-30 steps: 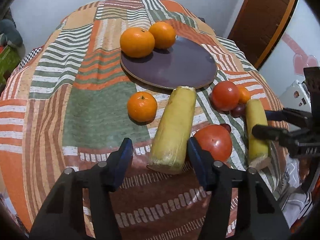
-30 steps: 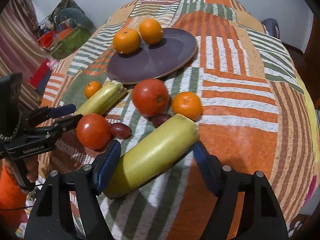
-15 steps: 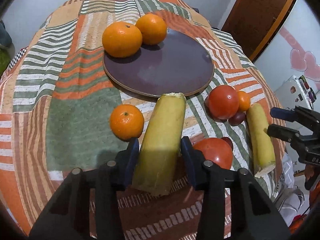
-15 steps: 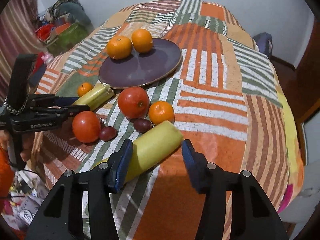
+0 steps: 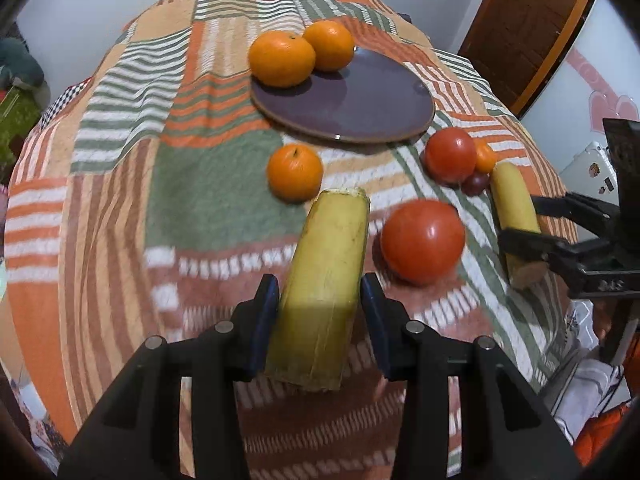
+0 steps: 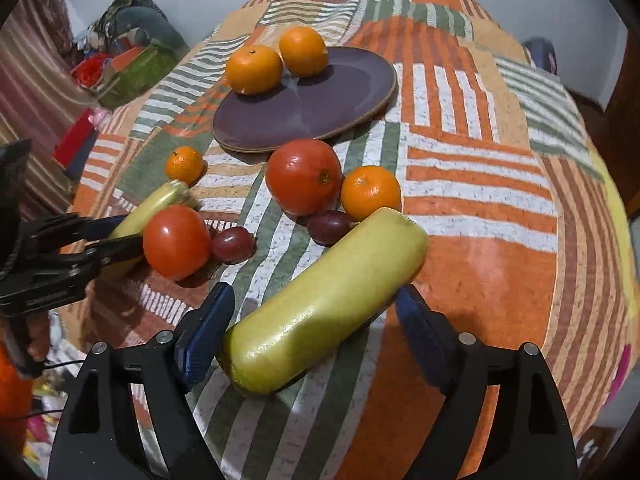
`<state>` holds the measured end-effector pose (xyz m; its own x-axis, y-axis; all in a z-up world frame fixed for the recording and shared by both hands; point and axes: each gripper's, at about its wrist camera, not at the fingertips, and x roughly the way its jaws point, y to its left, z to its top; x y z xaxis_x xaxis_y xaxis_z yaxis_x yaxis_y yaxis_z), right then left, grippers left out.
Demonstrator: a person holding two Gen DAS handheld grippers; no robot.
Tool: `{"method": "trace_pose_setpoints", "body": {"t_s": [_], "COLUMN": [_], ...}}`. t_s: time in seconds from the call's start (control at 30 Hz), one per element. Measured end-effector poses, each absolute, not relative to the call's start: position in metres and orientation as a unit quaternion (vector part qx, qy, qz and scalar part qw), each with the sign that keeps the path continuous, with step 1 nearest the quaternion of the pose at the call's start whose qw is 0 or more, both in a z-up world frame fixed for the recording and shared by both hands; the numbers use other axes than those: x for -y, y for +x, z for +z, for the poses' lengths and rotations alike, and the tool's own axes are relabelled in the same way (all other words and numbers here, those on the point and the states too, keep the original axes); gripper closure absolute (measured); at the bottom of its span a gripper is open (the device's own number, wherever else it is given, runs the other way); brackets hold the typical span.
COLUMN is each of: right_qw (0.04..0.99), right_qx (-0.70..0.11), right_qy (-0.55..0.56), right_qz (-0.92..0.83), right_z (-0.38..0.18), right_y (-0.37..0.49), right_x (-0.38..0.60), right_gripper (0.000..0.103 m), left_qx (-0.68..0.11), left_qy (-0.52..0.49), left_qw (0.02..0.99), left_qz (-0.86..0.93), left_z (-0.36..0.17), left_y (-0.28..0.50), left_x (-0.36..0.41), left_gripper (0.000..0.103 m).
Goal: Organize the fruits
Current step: 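Close the left tool on the corn cob while the right tool grasps the yellow squash, then lift the corn cob and yellow squash and carry both toward the purple plate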
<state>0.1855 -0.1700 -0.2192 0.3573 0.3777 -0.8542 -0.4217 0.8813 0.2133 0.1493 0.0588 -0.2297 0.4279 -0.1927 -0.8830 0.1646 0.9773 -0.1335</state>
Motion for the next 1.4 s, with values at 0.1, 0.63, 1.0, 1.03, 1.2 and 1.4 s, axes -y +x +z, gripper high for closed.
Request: {"method": "trace_pose_setpoints", "body": {"t_s": [0.1,0.63,1.0,1.03,1.2,1.4], "right_qw": [0.821,0.805,0.812,0.812,0.805,0.813], "right_qx": [-0.513,-0.520,-0.510,-0.510,-0.526,-0.521], "right_qy": [-0.023,-0.066,-0.117,-0.130,-0.104,-0.080], "right_qz": [0.250,0.279,0.259,0.252,0.252,0.248], "right_z": [-0.220,-0.215,-0.216,-0.216,-0.218,-0.222], "right_y": [0.186,0.186,0.181,0.180,0.184,0.194], "right_x": [0.172,0.181,0.193,0.198,0.222,0.216], "right_gripper": [0.024,0.040,0.066,0.069,0.069,0.067], "left_qx": [-0.528,-0.526,-0.536,-0.536,-0.540,-0.536], "left_qy": [-0.015,0.002,-0.001,-0.001,-0.005,-0.004], "left_qw": [0.843,0.845,0.840,0.839,0.838,0.841], "left_qz": [-0.107,-0.090,-0.087,-0.088,-0.083,-0.075], "left_z": [-0.229,-0.244,-0.237,-0.237,-0.241,-0.244], "left_y": [0.142,0.158,0.133,0.131,0.137,0.146], "left_x": [-0.059,-0.043,-0.052,-0.052,-0.051,-0.044], "left_gripper": [0.061,0.060,0.064,0.064,0.064,0.064]}}
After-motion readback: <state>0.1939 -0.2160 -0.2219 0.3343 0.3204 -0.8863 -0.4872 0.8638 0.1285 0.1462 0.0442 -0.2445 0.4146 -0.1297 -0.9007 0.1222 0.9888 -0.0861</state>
